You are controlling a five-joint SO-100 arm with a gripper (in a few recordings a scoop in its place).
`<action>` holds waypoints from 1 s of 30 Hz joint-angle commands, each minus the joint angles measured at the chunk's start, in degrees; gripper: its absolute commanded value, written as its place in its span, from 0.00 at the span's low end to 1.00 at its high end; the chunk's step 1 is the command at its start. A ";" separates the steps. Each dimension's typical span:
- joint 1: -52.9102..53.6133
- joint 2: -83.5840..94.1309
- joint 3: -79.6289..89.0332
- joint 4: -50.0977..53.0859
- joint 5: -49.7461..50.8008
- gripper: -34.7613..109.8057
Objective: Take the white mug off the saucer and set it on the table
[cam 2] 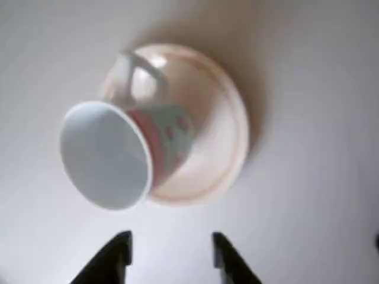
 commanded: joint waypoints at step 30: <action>-1.14 -44.12 2.55 -29.44 2.46 0.27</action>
